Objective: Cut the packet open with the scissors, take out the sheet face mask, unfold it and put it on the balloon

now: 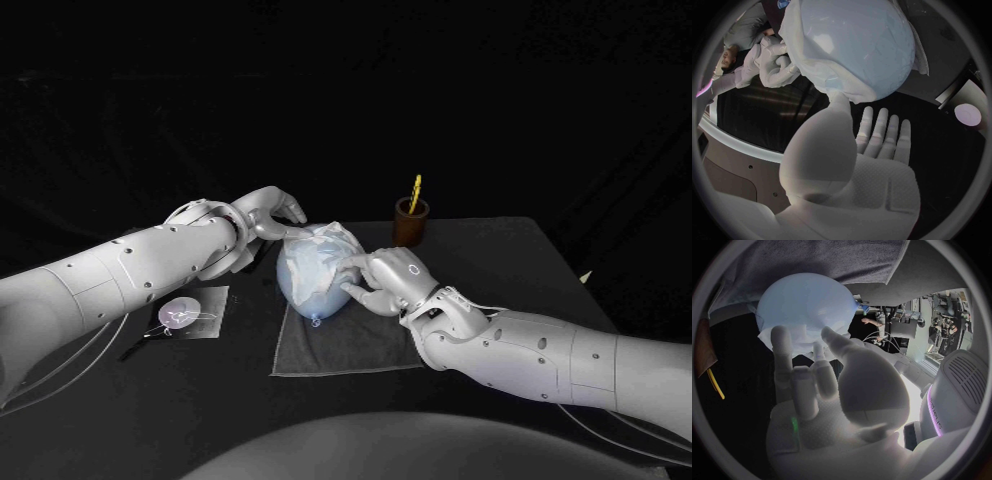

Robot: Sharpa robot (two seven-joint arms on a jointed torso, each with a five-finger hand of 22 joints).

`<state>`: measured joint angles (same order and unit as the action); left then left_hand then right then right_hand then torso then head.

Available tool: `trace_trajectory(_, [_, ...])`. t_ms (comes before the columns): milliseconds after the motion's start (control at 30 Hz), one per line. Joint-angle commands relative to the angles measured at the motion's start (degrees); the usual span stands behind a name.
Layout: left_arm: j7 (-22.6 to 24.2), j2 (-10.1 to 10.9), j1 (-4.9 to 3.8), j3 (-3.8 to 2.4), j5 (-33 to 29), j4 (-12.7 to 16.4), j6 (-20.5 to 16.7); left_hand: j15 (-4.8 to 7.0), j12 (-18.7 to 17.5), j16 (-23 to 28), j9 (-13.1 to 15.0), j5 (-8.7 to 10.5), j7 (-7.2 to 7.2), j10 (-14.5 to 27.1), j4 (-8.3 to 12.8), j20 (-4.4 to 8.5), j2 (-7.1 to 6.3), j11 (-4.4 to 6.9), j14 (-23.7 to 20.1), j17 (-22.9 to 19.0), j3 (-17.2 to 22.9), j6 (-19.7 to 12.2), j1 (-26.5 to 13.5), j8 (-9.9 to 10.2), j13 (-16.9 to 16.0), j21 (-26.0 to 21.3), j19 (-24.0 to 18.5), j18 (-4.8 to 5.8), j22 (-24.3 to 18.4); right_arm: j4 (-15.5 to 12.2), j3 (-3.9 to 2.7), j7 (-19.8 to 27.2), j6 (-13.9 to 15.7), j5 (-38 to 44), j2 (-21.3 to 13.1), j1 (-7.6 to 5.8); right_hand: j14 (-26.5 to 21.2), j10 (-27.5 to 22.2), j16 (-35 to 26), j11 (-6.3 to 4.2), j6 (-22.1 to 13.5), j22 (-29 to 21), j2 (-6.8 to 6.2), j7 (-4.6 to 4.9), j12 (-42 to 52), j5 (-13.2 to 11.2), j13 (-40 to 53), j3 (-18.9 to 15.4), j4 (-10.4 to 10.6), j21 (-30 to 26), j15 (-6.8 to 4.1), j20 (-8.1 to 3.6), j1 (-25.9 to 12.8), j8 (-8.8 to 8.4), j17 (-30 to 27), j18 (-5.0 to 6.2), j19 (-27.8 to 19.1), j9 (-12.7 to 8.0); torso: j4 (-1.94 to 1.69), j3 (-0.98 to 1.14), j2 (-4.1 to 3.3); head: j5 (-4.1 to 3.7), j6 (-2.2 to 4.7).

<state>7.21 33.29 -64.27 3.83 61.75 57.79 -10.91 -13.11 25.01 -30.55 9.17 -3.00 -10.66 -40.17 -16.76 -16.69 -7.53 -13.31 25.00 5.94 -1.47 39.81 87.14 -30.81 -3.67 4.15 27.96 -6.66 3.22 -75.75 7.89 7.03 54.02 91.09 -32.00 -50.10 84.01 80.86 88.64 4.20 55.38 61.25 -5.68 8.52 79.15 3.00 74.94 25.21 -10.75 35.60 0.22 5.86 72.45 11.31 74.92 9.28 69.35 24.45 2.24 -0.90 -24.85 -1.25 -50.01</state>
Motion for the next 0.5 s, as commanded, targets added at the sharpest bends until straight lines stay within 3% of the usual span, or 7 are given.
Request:
trace_trajectory(33, [0.29, -0.41, 0.14, 0.21, 0.02, -0.56, 1.70, -0.01, -0.38, 0.35, -0.09, 0.22, -3.79, -0.48, -0.06, 0.10, 0.42, 0.05, 0.36, -0.09, 0.32, 0.31, 0.12, 0.36, 0.01, -0.28, -0.23, -0.41, -0.07, 0.33, 0.00, -0.74, 0.71, 0.88, 0.33, -0.03, 4.69, 0.23, 0.39, -0.29, 0.56, 0.12, 0.19, 0.01, 0.32, -0.25, 6.08, -0.16, -0.02, 0.38, -0.15, 0.00, 0.42, 0.31, 11.46, 0.57, 0.58, 0.09, 0.03, -0.04, -0.03, 0.04, 0.01])
trace_trajectory(500, [0.35, -0.91, 0.15, 0.37, -0.28, -1.44, 2.09, 0.02, -0.44, 0.39, -0.10, 0.24, -3.82, -0.56, -0.04, 0.09, 0.57, 0.09, 0.46, -0.12, 0.39, 0.37, 0.16, 0.39, 0.01, -0.31, -0.28, -0.46, -0.08, 1.44, 0.01, -1.90, 0.36, 1.91, 1.36, -0.02, 4.84, 0.54, 0.50, -0.92, 2.43, 0.60, 0.69, -0.71, 0.65, -0.24, 6.25, 0.01, -0.17, 1.10, -0.66, -0.50, 0.94, 1.41, 11.82, 0.50, 0.97, 0.31, 0.01, 0.02, 0.01, 0.03, 0.01])
